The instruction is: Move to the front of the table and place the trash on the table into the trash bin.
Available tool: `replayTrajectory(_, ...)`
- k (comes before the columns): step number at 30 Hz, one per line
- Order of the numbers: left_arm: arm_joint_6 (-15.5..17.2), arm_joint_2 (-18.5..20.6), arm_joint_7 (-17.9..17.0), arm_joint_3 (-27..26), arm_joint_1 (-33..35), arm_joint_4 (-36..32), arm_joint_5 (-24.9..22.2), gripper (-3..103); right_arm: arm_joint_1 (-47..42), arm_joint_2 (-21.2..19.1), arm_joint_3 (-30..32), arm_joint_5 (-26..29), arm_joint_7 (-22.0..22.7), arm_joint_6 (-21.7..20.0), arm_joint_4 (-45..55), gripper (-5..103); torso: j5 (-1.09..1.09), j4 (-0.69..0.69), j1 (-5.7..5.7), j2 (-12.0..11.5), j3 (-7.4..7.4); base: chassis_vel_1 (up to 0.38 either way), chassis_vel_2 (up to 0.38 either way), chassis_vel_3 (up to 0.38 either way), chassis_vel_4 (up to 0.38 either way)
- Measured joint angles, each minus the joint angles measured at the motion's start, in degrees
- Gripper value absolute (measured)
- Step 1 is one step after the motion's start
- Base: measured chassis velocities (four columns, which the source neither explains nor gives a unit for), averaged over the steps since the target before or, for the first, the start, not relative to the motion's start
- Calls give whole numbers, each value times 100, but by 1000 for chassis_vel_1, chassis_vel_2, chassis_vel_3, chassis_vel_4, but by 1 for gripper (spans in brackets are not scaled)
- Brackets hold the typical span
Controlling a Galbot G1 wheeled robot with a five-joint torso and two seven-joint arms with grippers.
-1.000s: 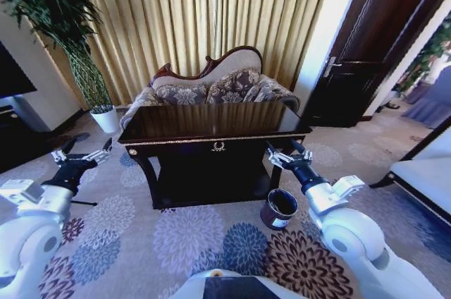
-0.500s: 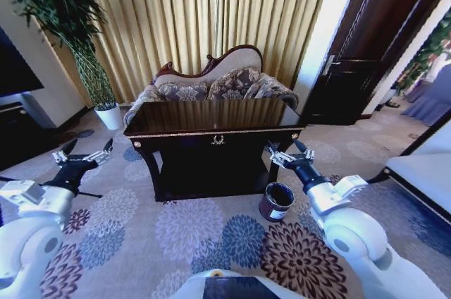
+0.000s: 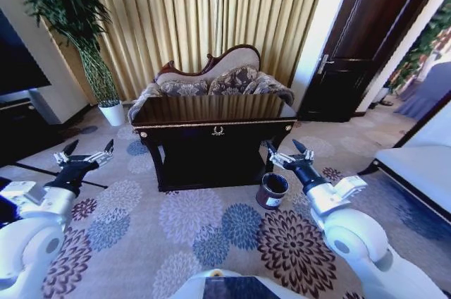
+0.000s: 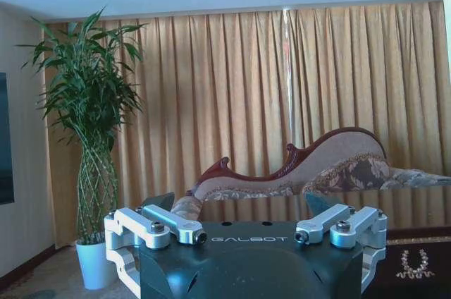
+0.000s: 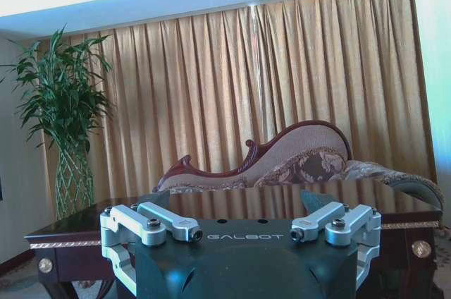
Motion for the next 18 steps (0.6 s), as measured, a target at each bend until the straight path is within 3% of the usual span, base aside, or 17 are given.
replayTrajectory(18, -5, -39, 2, 7, 1, -55, 2, 100, -35, 32, 62, -6, -5, 0, -10, 100, 0, 0, -2, 1, -1, 191, -182, -193, 190)
